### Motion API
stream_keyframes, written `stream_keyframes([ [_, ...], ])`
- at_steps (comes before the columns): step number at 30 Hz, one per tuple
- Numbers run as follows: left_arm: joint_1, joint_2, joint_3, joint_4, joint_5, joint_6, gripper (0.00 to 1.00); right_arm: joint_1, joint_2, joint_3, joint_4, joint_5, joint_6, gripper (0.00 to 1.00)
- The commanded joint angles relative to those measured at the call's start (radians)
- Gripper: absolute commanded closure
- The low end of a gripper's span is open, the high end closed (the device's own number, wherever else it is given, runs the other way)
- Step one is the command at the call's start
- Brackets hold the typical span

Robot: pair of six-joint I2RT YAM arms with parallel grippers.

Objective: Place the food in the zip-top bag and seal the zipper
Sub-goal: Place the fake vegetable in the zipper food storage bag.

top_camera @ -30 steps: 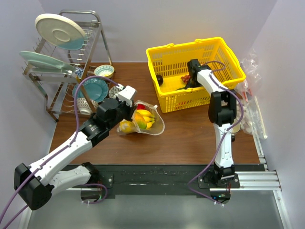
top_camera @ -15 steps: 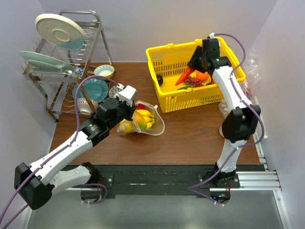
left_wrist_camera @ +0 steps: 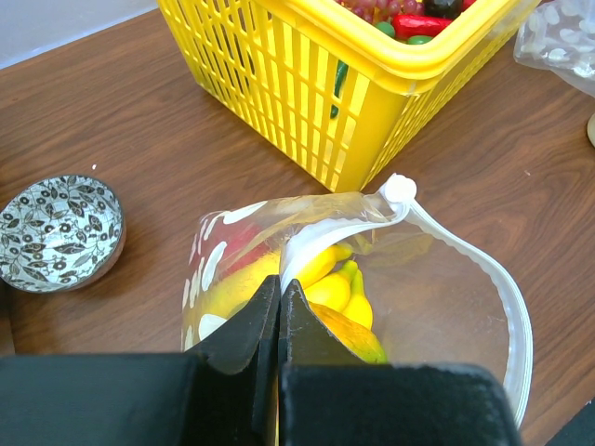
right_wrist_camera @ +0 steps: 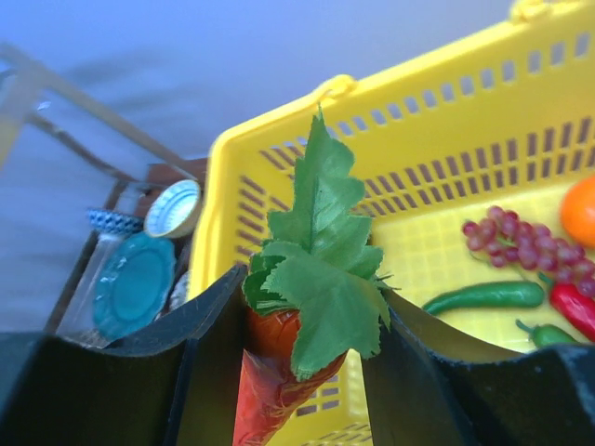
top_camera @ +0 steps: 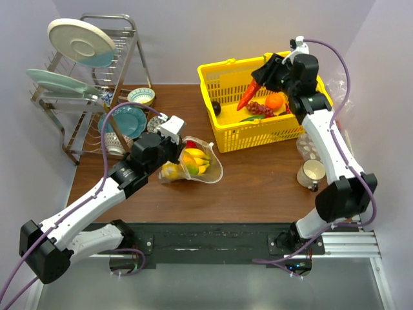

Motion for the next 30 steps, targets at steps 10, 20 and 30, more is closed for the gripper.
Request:
stream_keyframes([
  [10,0.004,-0.004,0.039,0.019,-0.020,0.017,1.00,0.219,-0.369,-0.386,0.297,-0.126,-0.061,0.74],
  [20,0.004,0.032,0.099,-0.025,0.035,-0.078,1.00,0.429,-0.462,-0.628,0.396,0.021,-0.085,0.76],
  [30,0.004,0.097,0.195,-0.122,0.074,-0.159,1.00,0.544,-0.418,-0.654,0.436,0.114,-0.185,0.76],
])
